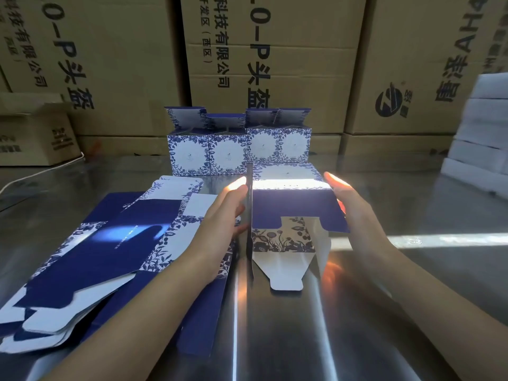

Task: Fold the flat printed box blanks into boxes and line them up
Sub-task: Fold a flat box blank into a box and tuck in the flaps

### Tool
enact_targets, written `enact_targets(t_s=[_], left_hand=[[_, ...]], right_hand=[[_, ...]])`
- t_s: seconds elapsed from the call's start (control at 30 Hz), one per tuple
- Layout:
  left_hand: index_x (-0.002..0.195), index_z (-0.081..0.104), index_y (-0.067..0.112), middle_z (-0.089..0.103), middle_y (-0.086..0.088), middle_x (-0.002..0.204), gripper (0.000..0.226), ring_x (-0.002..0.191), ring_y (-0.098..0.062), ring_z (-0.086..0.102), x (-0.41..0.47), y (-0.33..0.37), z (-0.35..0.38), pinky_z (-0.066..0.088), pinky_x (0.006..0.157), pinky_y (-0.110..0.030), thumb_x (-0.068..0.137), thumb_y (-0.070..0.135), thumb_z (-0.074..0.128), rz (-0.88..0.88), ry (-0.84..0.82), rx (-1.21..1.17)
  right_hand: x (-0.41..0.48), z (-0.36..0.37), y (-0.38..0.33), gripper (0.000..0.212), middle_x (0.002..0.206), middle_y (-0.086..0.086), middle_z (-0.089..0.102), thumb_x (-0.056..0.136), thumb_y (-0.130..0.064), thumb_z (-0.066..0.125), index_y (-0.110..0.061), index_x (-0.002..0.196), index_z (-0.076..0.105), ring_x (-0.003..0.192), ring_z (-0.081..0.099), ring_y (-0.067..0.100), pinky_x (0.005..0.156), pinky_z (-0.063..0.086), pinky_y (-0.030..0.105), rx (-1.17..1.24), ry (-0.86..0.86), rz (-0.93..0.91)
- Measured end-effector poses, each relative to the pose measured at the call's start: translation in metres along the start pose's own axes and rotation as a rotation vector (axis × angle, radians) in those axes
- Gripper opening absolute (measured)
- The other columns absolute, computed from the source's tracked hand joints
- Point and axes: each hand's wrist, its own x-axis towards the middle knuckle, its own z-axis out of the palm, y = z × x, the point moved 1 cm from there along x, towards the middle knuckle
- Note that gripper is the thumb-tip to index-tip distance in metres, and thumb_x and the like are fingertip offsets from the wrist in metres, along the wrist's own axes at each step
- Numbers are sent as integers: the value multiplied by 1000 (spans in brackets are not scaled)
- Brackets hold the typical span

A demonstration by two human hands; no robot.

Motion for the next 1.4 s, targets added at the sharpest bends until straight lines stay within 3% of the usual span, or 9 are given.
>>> enact_targets(t_s=[0.1, 0.23, 0.37, 0.53, 0.73, 0.87, 1.0, 1.23, 1.4], left_hand=[[99, 60, 63, 61, 30, 116, 22, 107, 12, 55, -4, 3, 0, 44, 96, -29, 84, 51, 50, 102, -12, 46], [115, 58, 54, 48, 28, 135, 41, 126, 9, 42, -6, 5, -4, 32, 111, -29, 75, 50, 54, 248, -38, 82], [114, 55, 52, 42, 27, 140, 49, 127, 17, 33, -8, 7, -6, 30, 101, -7, 73, 27, 49, 349, -101, 208], [114, 51, 48, 39, 30, 138, 66, 124, 18, 34, -3, 0, -11, 30, 110, -27, 61, 11, 42, 317, -87, 295], [123, 45, 55, 40, 28, 138, 64, 130, -15, 39, 2, -10, -18, 38, 91, -17, 66, 29, 56, 215, -110, 364], [118, 44, 63, 43, 39, 131, 60, 125, -1, 43, 3, -10, -19, 38, 96, -16, 65, 50, 69, 270, -113, 393], [116, 45, 62, 47, 35, 129, 64, 120, 12, 43, 6, -11, -18, 41, 92, -14, 57, 64, 71, 327, -87, 444], [108, 54, 61, 44, 38, 129, 60, 120, 12, 44, 10, -13, -22, 43, 90, -11, 80, 11, 72, 424, -58, 449], [108, 62, 46, 54, 15, 129, 57, 115, 0, 55, 10, -14, -21, 51, 77, -17, 82, -5, 61, 419, -66, 386]], right_hand=[[1, -3, 4, 30, 112, -9, 62, 100, -33, 43, -29, 124, 59, 74, 62, -13, 52, 43, 2, -4, 13, 3], [0, -2, 4, 34, 125, -9, 54, 100, -18, 37, -36, 125, 52, 80, 60, -15, 60, 44, 3, -18, -39, -64], [-2, -7, 6, 39, 127, -13, 52, 99, -16, 33, -39, 127, 48, 86, 59, -13, 65, 49, 10, -46, -113, -77], [-1, -19, 8, 38, 109, -29, 63, 101, -14, 26, -34, 120, 52, 101, 58, -7, 86, 44, 22, 13, -73, -76], [-1, -21, 4, 32, 116, -11, 59, 90, -17, 41, -25, 121, 48, 97, 59, 4, 78, 44, 20, 11, -79, -62], [-5, -19, 2, 41, 107, -23, 62, 73, -30, 46, -33, 113, 52, 87, 62, -10, 65, 47, 8, -33, -127, -73], [-9, -19, 4, 38, 115, -32, 59, 73, -53, 55, -52, 111, 54, 100, 59, -9, 69, 47, 9, -163, -184, -114], [-12, -20, -3, 58, 114, -39, 56, 59, -53, 64, -52, 115, 51, 97, 58, -7, 73, 48, 13, -212, -138, -204], [-14, -21, -7, 53, 109, -30, 61, 53, -44, 68, -43, 105, 57, 87, 63, -1, 71, 49, 22, -205, -100, -199]])
